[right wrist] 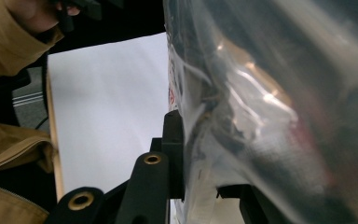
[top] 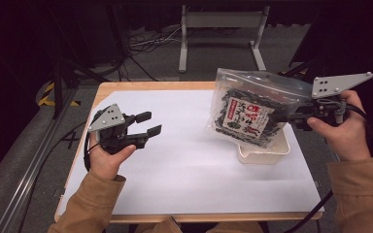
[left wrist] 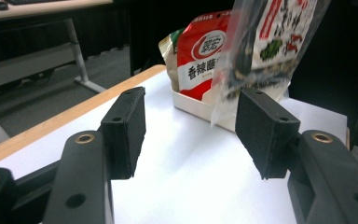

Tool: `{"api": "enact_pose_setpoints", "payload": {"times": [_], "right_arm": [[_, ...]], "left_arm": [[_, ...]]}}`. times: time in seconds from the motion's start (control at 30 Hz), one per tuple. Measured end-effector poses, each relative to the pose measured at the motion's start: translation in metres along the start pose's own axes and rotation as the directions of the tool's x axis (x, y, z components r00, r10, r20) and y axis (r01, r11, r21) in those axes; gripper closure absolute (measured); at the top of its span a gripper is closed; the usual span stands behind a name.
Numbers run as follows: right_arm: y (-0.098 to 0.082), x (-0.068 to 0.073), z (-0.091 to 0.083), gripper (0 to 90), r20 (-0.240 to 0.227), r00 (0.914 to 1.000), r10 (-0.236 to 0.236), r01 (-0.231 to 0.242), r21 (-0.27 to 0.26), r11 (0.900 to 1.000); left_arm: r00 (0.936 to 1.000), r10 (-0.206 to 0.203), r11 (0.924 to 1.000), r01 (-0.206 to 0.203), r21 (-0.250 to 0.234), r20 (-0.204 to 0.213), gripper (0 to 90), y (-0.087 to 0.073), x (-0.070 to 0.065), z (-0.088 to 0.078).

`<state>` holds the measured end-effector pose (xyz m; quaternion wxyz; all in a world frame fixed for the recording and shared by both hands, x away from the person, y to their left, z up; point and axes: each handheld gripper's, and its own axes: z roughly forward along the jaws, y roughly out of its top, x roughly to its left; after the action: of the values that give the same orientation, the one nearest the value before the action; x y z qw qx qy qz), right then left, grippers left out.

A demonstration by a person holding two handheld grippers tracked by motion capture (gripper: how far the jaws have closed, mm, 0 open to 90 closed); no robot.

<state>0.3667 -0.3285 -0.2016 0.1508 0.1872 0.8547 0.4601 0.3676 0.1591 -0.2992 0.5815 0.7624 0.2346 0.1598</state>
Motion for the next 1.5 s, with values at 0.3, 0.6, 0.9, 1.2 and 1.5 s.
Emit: {"api": "enact_pose_setpoints", "payload": {"times": [0.3,0.6,0.9,1.2,1.5], "right_arm": [[-0.009,-0.013,-0.018,76.5,0.099,0.9924,0.072,-0.074,0.011,0.997],[-0.018,-0.023,-0.026,76.5,0.185,0.9718,0.147,-0.154,0.022,0.988],[-0.028,-0.032,-0.026,76.4,0.229,0.9488,0.218,-0.228,0.022,0.973],[-0.041,-0.038,-0.017,76.5,0.264,0.9241,0.276,-0.297,0.043,0.954],[-0.049,-0.040,-0.003,76.6,0.282,0.9146,0.289,-0.325,0.088,0.942]], "left_arm": [[0.9998,-0.021,0.9997,0.021,0.011,-0.005,43.2,-0.004,0.005,0.002],[0.9995,-0.032,0.9992,0.032,0.024,-0.006,42.7,-0.008,0.009,0.004],[0.9991,-0.040,0.9986,0.040,0.035,-0.013,41.8,-0.011,0.012,0.003],[0.9987,-0.048,0.9978,0.049,0.045,-0.013,41.5,-0.013,0.013,0.004],[0.9983,-0.056,0.9972,0.057,0.049,-0.015,41.2,-0.015,0.016,0.004]]}}
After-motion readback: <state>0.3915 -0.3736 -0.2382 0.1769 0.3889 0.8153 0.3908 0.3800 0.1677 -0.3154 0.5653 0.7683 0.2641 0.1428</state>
